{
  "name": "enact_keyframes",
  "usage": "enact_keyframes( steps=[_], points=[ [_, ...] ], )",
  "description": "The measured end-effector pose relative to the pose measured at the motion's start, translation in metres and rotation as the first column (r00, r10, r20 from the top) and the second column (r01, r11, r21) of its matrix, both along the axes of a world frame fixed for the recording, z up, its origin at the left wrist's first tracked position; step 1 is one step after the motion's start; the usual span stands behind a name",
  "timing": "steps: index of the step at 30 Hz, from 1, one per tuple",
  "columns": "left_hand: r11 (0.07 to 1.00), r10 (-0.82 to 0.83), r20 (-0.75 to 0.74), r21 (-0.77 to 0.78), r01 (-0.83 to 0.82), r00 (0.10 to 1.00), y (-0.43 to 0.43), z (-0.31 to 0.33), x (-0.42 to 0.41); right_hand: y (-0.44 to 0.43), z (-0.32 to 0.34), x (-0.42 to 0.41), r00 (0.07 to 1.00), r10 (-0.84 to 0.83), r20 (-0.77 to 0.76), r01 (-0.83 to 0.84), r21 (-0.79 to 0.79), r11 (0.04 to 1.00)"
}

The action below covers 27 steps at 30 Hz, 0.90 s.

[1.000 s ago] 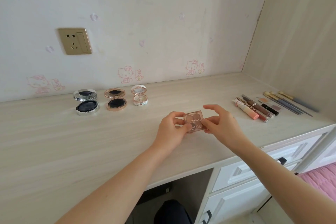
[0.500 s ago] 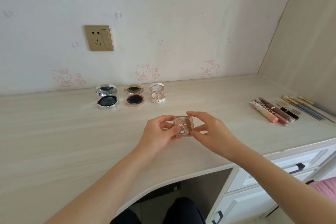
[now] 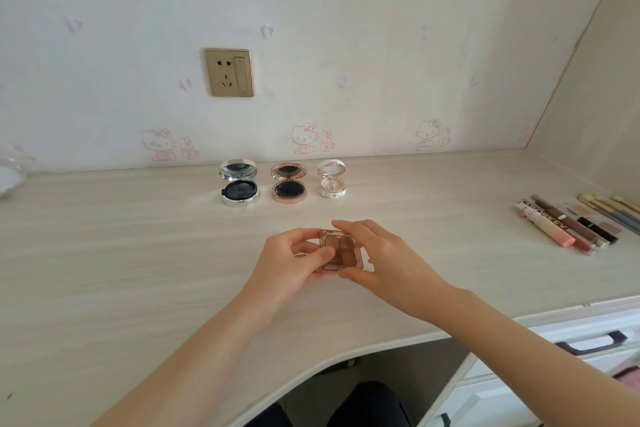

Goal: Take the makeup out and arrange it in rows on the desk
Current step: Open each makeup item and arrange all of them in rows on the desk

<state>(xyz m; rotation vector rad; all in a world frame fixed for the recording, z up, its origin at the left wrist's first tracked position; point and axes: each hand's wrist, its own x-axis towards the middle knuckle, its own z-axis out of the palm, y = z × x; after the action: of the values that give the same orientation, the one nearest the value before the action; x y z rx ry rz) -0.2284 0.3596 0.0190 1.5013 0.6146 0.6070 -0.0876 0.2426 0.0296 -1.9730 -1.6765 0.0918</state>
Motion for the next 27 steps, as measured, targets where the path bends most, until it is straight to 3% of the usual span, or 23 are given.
enact_keyframes(
  steps=[3, 6, 12, 16, 21, 27],
  points=[
    [1.000, -0.007, 0.038, -0.025, 0.008, 0.999, 0.002, -0.003, -0.006, 0.005, -0.005, -0.002, 0.999, 0.003, -0.047, -0.002, 0.023, 1.000],
    [0.982, -0.025, 0.128, -0.183, 0.048, 0.992, 0.005, -0.005, -0.012, 0.010, -0.008, -0.006, 0.994, -0.026, -0.107, 0.033, 0.060, 0.998],
    [0.796, -0.052, 0.279, -0.568, 0.209, 0.959, 0.012, -0.006, -0.017, 0.021, -0.003, -0.018, 0.983, -0.035, -0.181, 0.058, 0.125, 0.990],
    [0.752, -0.115, 0.351, -0.581, 0.312, 0.929, 0.013, -0.005, -0.019, 0.024, -0.004, -0.025, 0.991, -0.054, -0.125, 0.073, 0.147, 0.986],
    [0.754, -0.104, 0.336, -0.587, 0.295, 0.936, 0.017, -0.007, -0.021, 0.022, -0.001, -0.026, 0.993, -0.045, -0.107, 0.059, 0.129, 0.990],
    [0.759, -0.118, 0.361, -0.568, 0.318, 0.925, 0.018, -0.007, -0.022, 0.022, 0.006, -0.022, 0.985, -0.008, -0.174, 0.025, 0.099, 0.995]
  ],
)
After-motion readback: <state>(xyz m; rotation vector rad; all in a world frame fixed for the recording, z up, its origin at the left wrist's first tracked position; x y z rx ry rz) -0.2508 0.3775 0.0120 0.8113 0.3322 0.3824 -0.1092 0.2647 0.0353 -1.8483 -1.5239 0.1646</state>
